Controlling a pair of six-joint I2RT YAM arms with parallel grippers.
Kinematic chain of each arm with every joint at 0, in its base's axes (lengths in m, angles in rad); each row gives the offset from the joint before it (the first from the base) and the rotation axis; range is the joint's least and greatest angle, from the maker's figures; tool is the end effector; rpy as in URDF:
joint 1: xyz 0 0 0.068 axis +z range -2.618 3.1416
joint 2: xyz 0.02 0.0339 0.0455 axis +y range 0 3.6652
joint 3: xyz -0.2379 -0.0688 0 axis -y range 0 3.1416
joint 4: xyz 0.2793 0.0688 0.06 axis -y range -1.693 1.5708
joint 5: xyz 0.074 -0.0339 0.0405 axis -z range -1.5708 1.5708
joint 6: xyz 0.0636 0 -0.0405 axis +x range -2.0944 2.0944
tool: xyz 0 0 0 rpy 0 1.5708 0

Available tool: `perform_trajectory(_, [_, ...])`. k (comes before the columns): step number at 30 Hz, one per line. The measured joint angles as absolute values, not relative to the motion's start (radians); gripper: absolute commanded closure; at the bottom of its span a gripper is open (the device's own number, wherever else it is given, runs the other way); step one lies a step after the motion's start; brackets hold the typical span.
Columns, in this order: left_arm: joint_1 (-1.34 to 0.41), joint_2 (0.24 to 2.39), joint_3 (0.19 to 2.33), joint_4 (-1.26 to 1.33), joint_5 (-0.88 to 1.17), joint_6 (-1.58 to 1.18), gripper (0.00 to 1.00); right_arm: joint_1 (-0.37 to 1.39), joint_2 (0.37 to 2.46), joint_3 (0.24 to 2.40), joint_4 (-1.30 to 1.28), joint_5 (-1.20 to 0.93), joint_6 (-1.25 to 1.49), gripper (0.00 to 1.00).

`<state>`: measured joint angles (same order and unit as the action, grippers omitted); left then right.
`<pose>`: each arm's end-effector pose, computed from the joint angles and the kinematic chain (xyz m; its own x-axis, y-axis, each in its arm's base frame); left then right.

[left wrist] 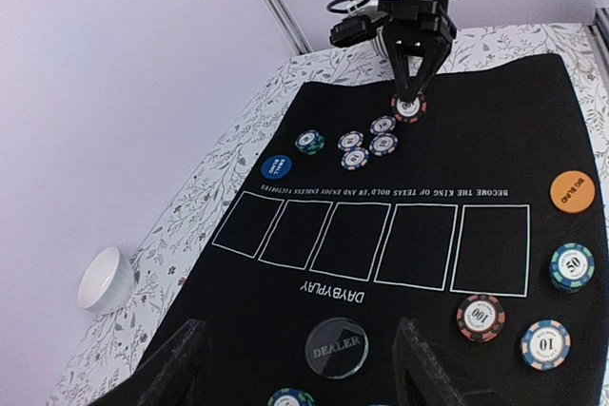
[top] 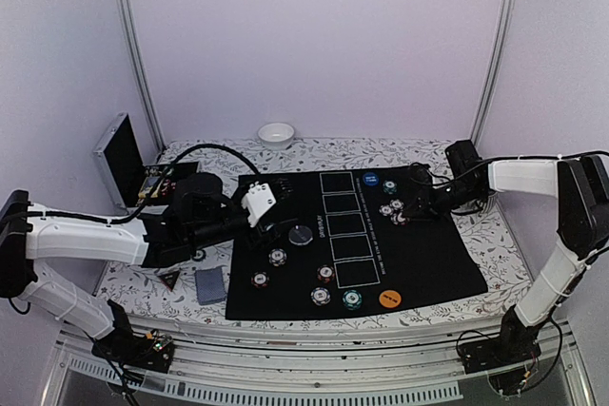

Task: Distribute texas hold em gaming equipment
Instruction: Place the poker chips pile in the small blind area.

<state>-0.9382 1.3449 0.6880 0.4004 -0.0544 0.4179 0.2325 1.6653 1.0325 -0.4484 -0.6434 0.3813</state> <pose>0.2142 -0.2863 0.1874 0.1771 0.4438 -0.8784 0.7685 0.4953 0.4052 0.3434 0.1205 0.1233 -0.9679 0.0768 -0.2395 -0.1063 0.7380 0.6664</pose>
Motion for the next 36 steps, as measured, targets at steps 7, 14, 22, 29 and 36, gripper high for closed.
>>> perform_trajectory(7, [-0.938,1.335,0.690,0.375,-0.062,0.415,0.32,0.188,1.717,1.024,-0.489,-0.594,0.318,0.98])
perform_trajectory(14, [-0.938,1.335,0.691,0.361,-0.071,0.415,0.32,0.168,1.811,1.055,-0.509,-0.573,0.287,0.98])
perform_trajectory(22, [-0.938,1.335,0.691,0.352,-0.083,0.416,0.32,0.155,1.848,1.071,-0.508,-0.592,0.265,0.97])
perform_trajectory(29, [-0.938,1.335,0.697,0.346,-0.088,0.416,0.32,0.141,1.856,1.071,-0.508,-0.603,0.254,0.87])
perform_trajectory(36, [-0.938,1.335,0.699,0.337,-0.092,0.418,0.32,0.134,1.856,1.070,-0.508,-0.566,0.248,0.82])
